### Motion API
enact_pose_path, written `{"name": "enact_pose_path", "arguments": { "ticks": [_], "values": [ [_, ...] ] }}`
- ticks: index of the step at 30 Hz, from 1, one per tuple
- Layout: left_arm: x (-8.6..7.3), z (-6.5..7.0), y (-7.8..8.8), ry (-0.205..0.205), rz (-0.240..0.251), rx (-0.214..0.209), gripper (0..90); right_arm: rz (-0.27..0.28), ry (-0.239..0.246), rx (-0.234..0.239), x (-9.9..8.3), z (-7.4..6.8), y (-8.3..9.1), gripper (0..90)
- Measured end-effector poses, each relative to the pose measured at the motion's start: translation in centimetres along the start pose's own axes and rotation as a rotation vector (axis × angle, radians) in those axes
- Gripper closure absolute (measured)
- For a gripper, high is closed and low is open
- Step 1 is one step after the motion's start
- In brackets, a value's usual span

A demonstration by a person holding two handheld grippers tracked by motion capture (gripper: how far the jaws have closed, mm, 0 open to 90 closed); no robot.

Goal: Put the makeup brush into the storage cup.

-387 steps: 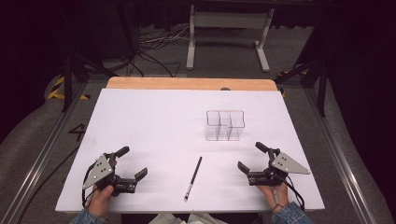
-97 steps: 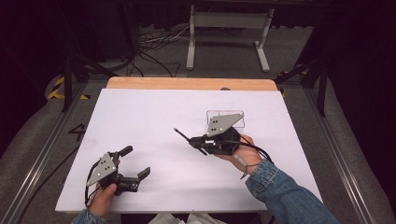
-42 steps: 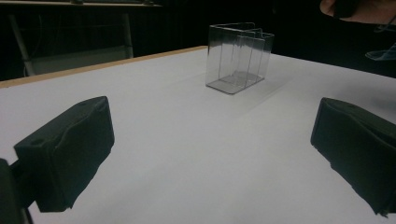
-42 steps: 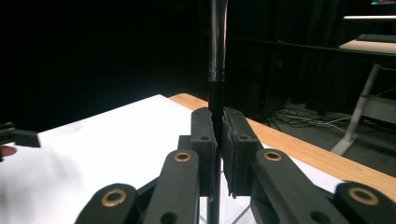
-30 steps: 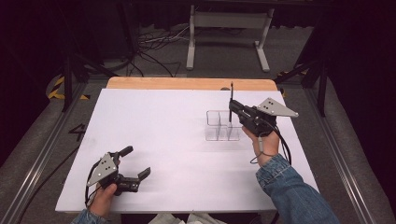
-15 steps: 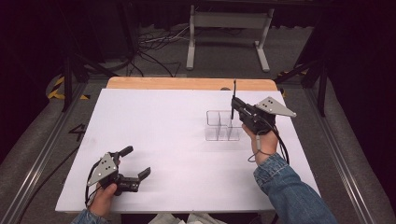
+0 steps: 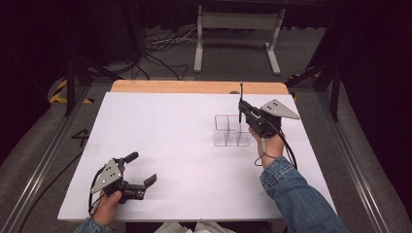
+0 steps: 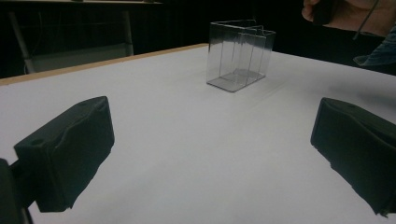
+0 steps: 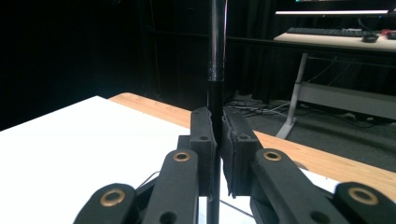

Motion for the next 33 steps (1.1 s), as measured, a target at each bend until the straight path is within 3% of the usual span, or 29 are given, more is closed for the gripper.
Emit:
{"name": "enact_pose_path", "arguments": {
  "ticks": [33],
  "values": [
    [0.0,0.0,0.0,0.0,-0.001,0.002,0.1,-0.081,-0.032,0.017,-2.7,-0.2,-0.1,83.5]
  ]
}}
Point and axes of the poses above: each handheld gripper's, and its own axes: y roughly backward along the jaws, x roughly out of its top, z roughly to its right, the point moved 1 cm from there along -y, roughly forward along the jaws, and after that the axes turned 12 degrees about z, right-handed, at the moved point
